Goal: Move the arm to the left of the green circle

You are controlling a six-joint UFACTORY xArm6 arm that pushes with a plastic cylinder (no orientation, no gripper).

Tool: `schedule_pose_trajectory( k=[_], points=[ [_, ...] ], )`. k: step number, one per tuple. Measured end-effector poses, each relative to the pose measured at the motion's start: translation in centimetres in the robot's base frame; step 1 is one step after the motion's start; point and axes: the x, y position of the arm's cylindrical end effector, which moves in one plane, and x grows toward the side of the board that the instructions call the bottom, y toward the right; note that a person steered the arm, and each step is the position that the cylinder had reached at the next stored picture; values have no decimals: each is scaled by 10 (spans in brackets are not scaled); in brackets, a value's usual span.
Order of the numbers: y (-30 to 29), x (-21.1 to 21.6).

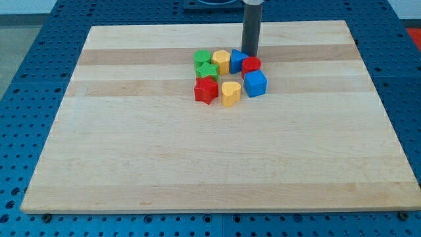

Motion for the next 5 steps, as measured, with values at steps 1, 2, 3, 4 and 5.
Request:
schedule_pose_trajectory(
  k=[1, 2, 3, 4, 5],
  points=[
    [0, 9],
    [0, 9],
    [0, 0],
    [34, -34],
    [80, -56]
  ],
)
